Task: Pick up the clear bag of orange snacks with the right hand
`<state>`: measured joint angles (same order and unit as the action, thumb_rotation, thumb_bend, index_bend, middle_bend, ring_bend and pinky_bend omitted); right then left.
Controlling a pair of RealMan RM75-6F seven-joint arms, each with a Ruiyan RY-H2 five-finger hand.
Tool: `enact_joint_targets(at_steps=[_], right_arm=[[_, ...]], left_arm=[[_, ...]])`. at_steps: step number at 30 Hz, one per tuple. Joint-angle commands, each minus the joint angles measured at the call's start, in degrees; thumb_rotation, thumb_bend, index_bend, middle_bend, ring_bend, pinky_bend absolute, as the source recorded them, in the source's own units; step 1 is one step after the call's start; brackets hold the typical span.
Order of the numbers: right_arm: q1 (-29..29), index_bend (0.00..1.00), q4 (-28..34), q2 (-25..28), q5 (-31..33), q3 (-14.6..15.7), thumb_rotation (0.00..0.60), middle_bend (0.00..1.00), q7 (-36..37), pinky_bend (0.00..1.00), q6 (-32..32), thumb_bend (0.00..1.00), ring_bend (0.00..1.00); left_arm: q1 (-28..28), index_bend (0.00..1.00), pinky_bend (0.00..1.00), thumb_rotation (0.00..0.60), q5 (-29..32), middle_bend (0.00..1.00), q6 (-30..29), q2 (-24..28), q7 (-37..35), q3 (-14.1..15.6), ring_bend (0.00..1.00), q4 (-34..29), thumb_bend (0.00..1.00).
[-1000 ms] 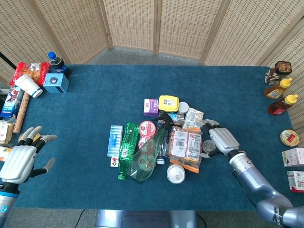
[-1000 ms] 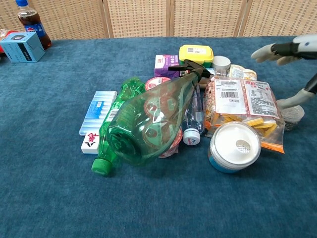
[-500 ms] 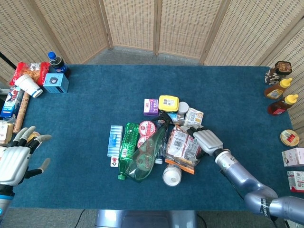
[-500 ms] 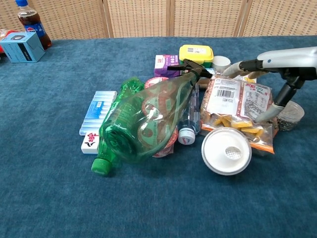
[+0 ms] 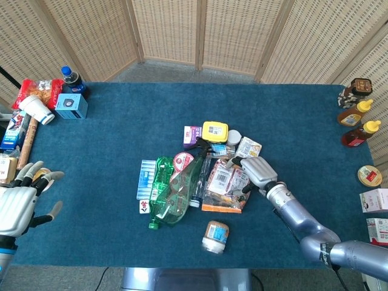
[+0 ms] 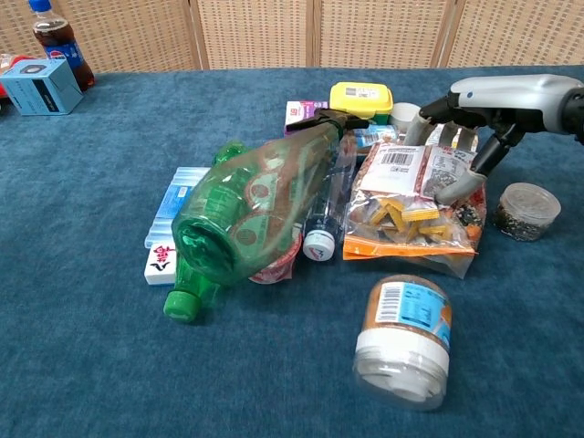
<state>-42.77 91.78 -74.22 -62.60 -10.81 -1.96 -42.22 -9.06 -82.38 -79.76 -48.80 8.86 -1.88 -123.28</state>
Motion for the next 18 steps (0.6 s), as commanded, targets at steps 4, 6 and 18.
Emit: enact_joint_targets(at_steps=[4,6,18], right_arm=[[2.22,0.80,0.71,2.26,-1.25,-0.85,0.600,1.00,3.67,0.89,-3.30,0.01,1.00],[2.99,0.80,1.37,3.33,-1.85,-1.16,0.600,1.00,5.06,0.89,-4.26,0.01,1.00],[7.68,0.81,4.76,8.70,-6.85,-5.96,0.600,1.00,16.40,0.89,-14.00,0.01,1.00]], left_arm=[[-0.15,0.24,0.00,0.600,0.04,0.33,0.11,-0.42,-0.10,-0.19,0.07,0.21,0.41],[-0.34,0.23,0.00,0.600,0.07,0.33,0.42,-0.63,-0.02,-0.23,0.07,0.28,0.41],[-0.78,0.23,0.00,0.600,0.10,0.33,0.97,-1.38,0.60,-0.32,0.07,0.24,0.41]])
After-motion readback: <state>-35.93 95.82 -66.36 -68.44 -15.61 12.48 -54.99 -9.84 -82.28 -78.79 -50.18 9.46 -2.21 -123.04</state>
